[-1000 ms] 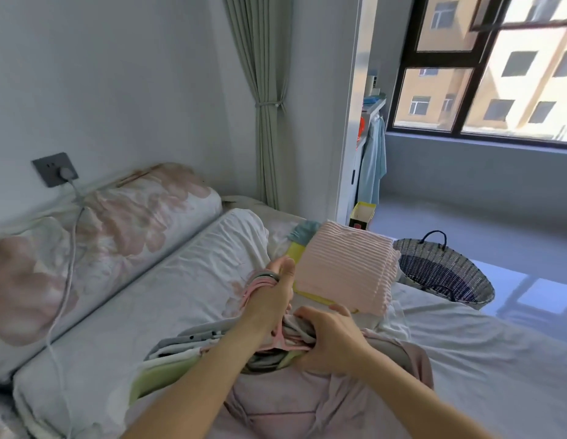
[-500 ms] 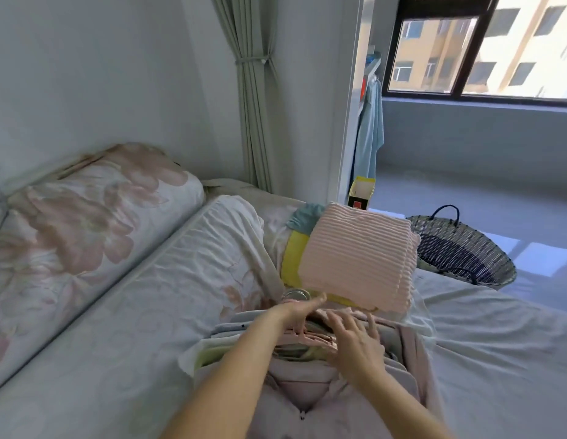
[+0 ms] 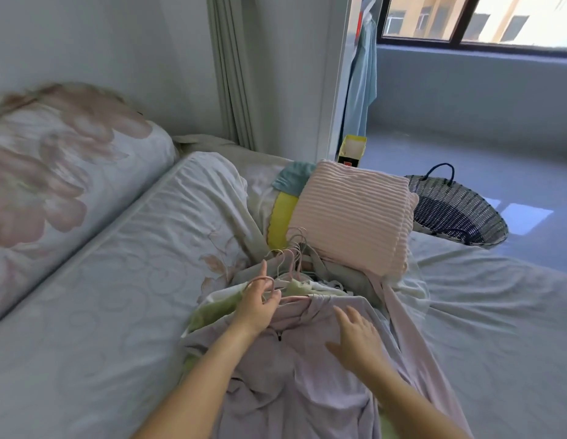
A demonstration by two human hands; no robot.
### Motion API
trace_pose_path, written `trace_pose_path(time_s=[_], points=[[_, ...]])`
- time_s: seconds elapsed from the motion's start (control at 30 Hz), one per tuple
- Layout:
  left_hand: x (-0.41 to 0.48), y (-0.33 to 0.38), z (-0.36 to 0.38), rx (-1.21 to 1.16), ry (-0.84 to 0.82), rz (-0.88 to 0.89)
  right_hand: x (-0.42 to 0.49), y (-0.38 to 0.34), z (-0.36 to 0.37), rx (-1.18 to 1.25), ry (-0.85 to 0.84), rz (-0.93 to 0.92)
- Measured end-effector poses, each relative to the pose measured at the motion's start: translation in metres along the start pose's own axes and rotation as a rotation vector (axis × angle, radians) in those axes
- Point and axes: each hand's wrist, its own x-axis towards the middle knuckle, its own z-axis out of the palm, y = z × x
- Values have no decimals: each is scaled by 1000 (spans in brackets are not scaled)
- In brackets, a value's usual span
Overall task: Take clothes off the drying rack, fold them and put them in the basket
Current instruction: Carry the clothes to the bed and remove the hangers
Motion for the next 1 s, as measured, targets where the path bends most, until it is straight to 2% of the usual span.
trace_pose_path(time_s=[0.1,0.17,0.23,0.3,0.37,0.43,0.5,0.63,0.67,0.73,0.87,1.0], points=[[6,-1,1,-129,-50,-1,27,-27,-7,12,57,-164],[12,4,-4,-130,-66,22,41,-52,-9,57,2,-254],[15,14,-11,-181,-78,20,49,-72,-12,114,-23,-265],[12,20,-20,-170,-123,19,52,-83,-18,109,35,-239],[5,13,-27,-51,-224,12,48,-88,-28,133,86,-164],[-7,-7,-32,308,-262,-68,41,-92,-42,192,122,-69],[-27,-24,-31,638,-129,-80,33,-94,-59,163,176,-54],[-62,-7,-29,652,238,4,7,-94,-92,152,194,-186],[-66,2,-32,666,284,15,-1,-94,-99,172,193,-212],[-71,19,-38,711,288,62,-15,-88,-111,231,192,-227],[-84,39,-54,643,298,195,-48,-54,-146,241,198,-161],[-111,61,-60,688,309,400,-90,-15,-182,206,241,-146]])
